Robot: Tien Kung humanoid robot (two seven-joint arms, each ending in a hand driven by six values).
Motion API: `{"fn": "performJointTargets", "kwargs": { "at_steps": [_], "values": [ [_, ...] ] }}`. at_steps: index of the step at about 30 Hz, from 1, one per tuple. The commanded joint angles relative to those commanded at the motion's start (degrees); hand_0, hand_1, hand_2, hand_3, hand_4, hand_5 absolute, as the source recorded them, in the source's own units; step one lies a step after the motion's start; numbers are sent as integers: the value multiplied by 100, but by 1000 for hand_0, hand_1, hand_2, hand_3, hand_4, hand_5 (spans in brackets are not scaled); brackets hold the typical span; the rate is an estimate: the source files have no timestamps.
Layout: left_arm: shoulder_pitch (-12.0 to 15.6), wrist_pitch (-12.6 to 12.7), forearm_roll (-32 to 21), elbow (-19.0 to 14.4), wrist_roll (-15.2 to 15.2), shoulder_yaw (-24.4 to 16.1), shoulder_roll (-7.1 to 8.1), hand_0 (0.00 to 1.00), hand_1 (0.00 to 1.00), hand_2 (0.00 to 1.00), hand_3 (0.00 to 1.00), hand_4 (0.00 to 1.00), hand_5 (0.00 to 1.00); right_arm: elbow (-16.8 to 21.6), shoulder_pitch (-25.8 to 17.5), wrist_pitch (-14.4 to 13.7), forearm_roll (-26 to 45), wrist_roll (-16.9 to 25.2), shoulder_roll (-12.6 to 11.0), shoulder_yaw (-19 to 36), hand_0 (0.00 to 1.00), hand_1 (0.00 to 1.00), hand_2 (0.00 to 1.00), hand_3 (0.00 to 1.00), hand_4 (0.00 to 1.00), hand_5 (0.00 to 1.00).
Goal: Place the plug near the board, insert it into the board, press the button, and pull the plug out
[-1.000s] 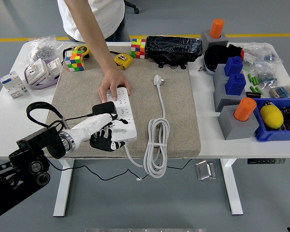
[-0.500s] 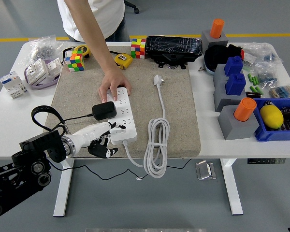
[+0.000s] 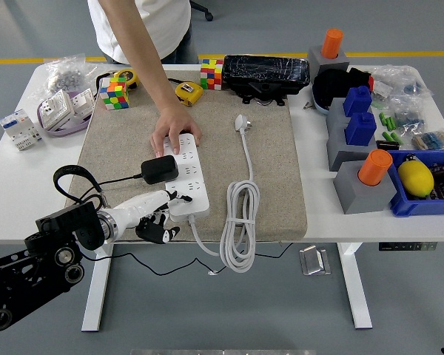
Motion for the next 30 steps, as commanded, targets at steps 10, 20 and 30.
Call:
{"fn": "performJointTargets", "kwargs": {
  "at_steps": [10,20,30],
  "values": [
    [13,145,-95,5,-271,-14,11,62,53,146,852,545,2,5,-13,-4,-13,4,18,37,585,666,633,565,976,580],
    [85,1593,-1376,167,-2136,-4,6,139,99,187,538,777,130,-5,-18,-5,-12,4,37,57,585,665,633,565,976,581],
    [307,2183,-2043,452,-2563,-238,-277,162,127,223,520,763,151,-13,2,-7,-3,6,31,71,585,664,633,565,976,581]
  ]
}}
